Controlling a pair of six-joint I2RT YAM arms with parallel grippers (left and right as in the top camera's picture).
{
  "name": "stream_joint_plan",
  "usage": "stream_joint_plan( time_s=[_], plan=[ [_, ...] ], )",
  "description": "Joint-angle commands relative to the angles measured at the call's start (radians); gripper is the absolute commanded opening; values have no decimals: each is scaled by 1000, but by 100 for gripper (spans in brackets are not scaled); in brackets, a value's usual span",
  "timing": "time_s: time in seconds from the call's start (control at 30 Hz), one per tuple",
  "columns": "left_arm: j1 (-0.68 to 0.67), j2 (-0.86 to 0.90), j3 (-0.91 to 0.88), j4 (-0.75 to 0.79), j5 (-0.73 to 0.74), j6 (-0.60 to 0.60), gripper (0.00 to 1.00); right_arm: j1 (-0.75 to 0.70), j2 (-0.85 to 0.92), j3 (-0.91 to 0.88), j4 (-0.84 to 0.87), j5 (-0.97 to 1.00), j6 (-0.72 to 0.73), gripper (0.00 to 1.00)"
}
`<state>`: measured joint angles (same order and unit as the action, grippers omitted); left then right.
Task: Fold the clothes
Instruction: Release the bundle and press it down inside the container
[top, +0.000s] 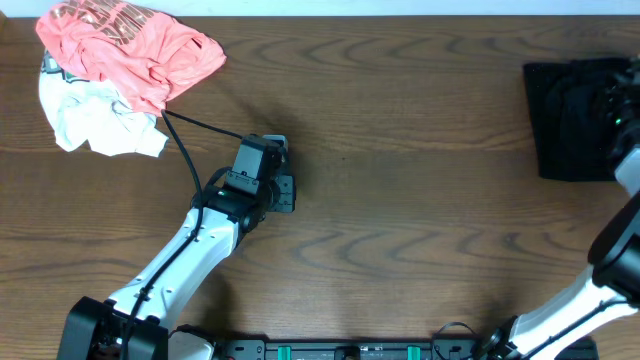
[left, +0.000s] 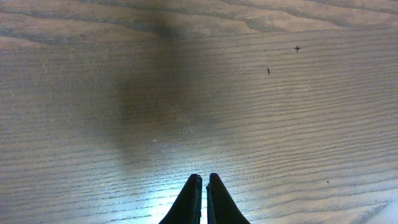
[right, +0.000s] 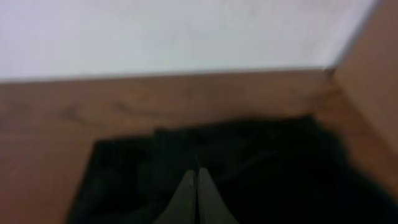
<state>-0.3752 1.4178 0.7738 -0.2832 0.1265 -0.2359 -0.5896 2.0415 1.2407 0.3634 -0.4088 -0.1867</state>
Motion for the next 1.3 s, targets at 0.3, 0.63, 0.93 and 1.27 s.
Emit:
stream_joint_plan(
  time_s=[0.3,0.63,0.93,1.27],
  plan=[
    [-1,4,-5,1,-16,-6,6,7,180,1,-38,63,-47,1],
    [-1,4,-5,1,-15,-6,6,8,53,8,-51,64,4,1],
    [-1,4,-5,1,-16,-5,6,8,-175,8,-69,65,24,1],
    [-1,4,-5,1,-16,-5,6,7,-155,8,6,170,-39,1]
  ],
)
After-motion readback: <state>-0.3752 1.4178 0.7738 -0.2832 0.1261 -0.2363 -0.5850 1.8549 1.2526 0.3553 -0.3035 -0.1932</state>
